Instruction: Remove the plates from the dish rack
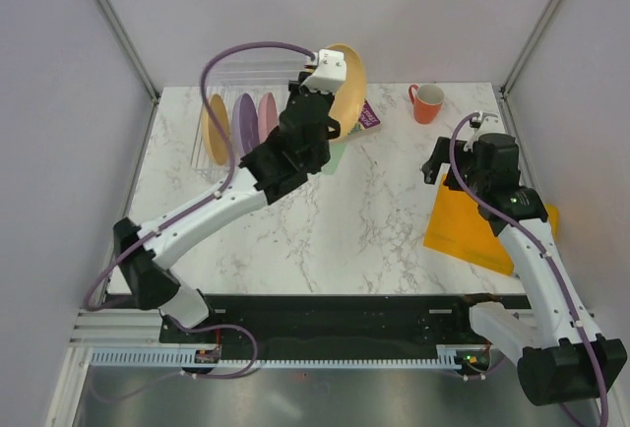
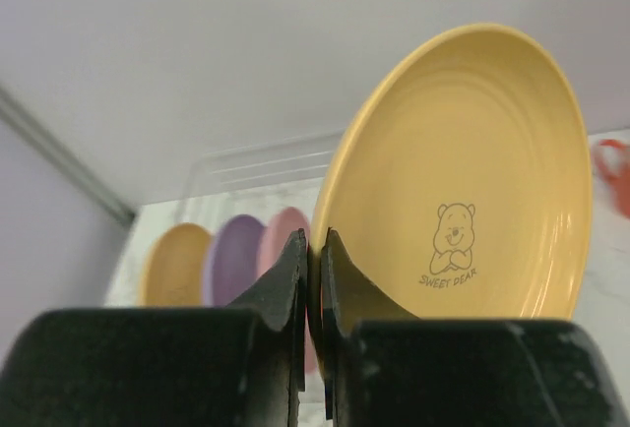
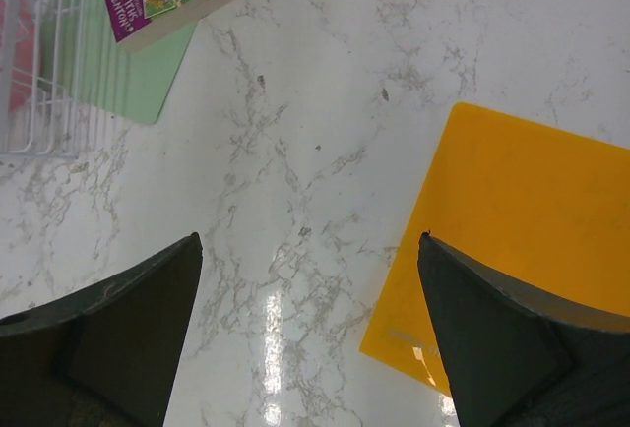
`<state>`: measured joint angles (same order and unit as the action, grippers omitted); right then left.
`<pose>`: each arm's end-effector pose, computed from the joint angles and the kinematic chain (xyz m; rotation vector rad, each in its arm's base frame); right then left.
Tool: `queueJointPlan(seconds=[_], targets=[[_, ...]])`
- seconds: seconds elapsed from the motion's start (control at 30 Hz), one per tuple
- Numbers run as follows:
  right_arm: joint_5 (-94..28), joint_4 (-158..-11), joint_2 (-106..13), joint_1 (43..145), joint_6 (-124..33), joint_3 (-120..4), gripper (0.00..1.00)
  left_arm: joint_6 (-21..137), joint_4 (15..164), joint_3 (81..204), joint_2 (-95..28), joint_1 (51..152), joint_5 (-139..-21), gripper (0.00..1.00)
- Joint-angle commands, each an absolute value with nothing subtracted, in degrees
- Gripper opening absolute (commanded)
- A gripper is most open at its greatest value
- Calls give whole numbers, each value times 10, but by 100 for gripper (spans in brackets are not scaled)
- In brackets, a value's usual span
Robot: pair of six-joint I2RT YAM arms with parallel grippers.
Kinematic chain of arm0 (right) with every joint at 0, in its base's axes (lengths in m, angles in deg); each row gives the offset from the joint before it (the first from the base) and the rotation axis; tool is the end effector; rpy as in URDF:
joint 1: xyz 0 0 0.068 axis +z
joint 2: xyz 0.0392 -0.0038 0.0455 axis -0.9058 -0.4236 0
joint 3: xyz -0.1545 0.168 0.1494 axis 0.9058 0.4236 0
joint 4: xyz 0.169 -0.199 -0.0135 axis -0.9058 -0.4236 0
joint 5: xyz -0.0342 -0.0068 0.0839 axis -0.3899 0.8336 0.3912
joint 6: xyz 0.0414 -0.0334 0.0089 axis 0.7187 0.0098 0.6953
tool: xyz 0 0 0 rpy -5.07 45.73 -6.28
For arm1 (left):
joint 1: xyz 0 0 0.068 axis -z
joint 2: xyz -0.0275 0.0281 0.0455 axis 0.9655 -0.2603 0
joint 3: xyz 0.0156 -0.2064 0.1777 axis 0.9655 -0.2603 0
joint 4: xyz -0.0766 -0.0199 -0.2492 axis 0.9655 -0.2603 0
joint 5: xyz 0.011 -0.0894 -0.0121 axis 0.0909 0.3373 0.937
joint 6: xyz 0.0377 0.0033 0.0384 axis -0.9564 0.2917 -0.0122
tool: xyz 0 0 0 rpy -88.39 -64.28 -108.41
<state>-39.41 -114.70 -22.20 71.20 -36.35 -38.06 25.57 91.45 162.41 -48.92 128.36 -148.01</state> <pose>0.2126 0.0244 0.3320 0.1610 2.1314 0.2547 0.2399 -0.2719 0.4480 0.1349 1.5344 0.3238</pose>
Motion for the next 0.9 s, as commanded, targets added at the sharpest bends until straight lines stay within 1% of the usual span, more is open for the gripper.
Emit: queueJointPlan(seconds=[0.0,0.07,0.2,0.33,0.4,0.7,0.87], targets=[[-309,-1142,-192,714,-351,-390,98,546,699,1609,-428,1282,-1250,2],[-284,-1135,-178,714,-345,-387,98,576,696,1595,-409,1282,-1192,2],[-257,-1119,-122,714,-325,-385,98,638,689,1552,-391,1282,-1146,2],[-201,-1101,-105,715,-299,-376,98,678,692,1521,-378,1282,-1110,2],[-192,-1083,-96,714,-286,-360,98,694,695,1507,-372,1282,-1101,2],[-194,-1061,-104,715,-270,-322,98,729,742,1445,-321,1273,-1048,2],[-160,-1017,-109,714,-238,-292,98,749,787,1394,-277,1250,-1001,2]])
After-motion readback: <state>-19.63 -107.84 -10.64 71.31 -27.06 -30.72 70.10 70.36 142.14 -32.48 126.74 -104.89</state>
